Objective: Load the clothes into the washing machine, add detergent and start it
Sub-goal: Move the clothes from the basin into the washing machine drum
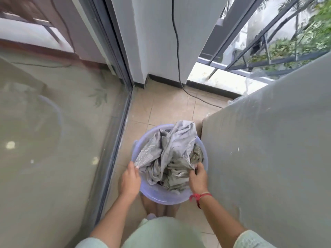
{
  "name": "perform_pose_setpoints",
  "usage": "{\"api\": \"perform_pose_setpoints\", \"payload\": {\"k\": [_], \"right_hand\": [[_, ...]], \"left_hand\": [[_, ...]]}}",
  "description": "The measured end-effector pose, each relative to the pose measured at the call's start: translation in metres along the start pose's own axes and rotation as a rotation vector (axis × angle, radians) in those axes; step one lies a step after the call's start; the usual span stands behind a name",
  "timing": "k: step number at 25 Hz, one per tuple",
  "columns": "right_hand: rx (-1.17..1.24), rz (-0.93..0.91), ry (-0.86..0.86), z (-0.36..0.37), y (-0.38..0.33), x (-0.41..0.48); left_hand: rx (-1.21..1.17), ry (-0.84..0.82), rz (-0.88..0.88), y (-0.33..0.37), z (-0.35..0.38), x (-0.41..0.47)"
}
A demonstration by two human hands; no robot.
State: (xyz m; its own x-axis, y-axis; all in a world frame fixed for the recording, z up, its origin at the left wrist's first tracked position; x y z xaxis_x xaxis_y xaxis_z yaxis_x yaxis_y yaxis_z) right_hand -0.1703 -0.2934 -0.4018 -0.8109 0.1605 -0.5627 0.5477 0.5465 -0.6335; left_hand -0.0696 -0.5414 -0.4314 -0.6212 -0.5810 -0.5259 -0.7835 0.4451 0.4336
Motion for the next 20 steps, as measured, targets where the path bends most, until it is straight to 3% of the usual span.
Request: {"api": "perform_pose_setpoints", "payload": {"k": [3,7,12,20], "right_hand": [[0.206,-0.084,0.043,-0.043,-0.035,-0.041],[0.476,-0.26,-0.011,-0.107,-0.12,-0.094],[0.903,-0.328,-0.018,-0.183,-0.232,-0.142],[1.436,-0.777,0.104,-0.368,-0.393,-0.265]], "left_hand": [[0.017,0.051,-0.027,-0.005,-0.042,-0.007],[0.061,0.021,0.085,0.024,-0.087,-0.032],[0.003,0.119,0.139,0.076,-0.168,-0.085],[-0.148,0.281,0.251,0.138,-0.272,-0.138]]}}
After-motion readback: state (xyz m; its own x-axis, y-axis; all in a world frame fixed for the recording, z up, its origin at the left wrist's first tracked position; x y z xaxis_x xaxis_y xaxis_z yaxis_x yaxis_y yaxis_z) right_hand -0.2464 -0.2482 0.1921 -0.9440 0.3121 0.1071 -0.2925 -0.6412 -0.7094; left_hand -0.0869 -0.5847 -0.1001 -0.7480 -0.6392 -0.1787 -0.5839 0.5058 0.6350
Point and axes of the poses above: each hand's wrist, its own x-axis towards the middle knuckle, its own z-axis out of the palm, y = z × x, the point moved 8 cm from there along x, towards the middle knuckle, and after that the axes turned 2 degrees about y, right-handed, at the moved point
